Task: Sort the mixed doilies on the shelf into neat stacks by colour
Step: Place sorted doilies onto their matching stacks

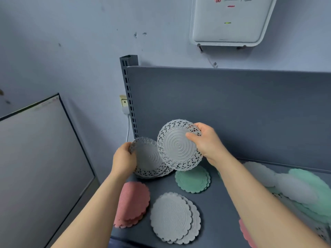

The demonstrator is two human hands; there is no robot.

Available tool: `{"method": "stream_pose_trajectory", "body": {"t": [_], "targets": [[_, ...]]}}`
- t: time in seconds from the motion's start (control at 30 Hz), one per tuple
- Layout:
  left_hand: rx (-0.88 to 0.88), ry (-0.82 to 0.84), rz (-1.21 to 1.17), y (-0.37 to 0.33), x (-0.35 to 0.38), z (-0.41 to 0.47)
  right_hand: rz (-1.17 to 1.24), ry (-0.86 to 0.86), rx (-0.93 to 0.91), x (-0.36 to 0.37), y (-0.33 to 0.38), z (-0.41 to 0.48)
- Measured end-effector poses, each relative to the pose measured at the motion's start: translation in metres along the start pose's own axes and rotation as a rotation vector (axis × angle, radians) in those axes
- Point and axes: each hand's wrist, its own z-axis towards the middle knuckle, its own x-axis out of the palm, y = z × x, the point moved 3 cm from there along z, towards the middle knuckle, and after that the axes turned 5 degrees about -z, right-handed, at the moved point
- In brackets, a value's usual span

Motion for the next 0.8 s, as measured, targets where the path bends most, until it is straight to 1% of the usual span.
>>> {"method": "stream_pose_trajectory", "body": {"t": [0.1, 0.3, 0.43, 0.53, 0.7, 0.8], "targets": [[0.004, 0.024, 0.07, 0.01, -0.001, 0.007, -0.032, 0.021, 0.021, 0.02, -0.001, 0.005], [-0.02, 0.143, 0.077, 0.018, 0.002, 0.013, -0.1, 0.047, 0.126, 0.058, -0.01, 0.016], [-0.099, 0.21, 0.199, 0.027, 0.007, 0.016, -0.317, 0.029, 0.131, 0.071, -0.023, 0.028], [-0.106, 0.238, 0.217, 0.028, 0.008, 0.013, -0.407, 0.056, 0.128, 0.081, -0.031, 0.032], [-0.08, 0.264, 0.214, 0.033, 0.006, 0.014, -0.375, 0.004, 0.154, 0.089, -0.039, 0.034], [-0.069, 0.248, 0.223, 0.035, 0.007, 0.013, -0.438, 0.054, 0.135, 0.096, -0.04, 0.036]]}}
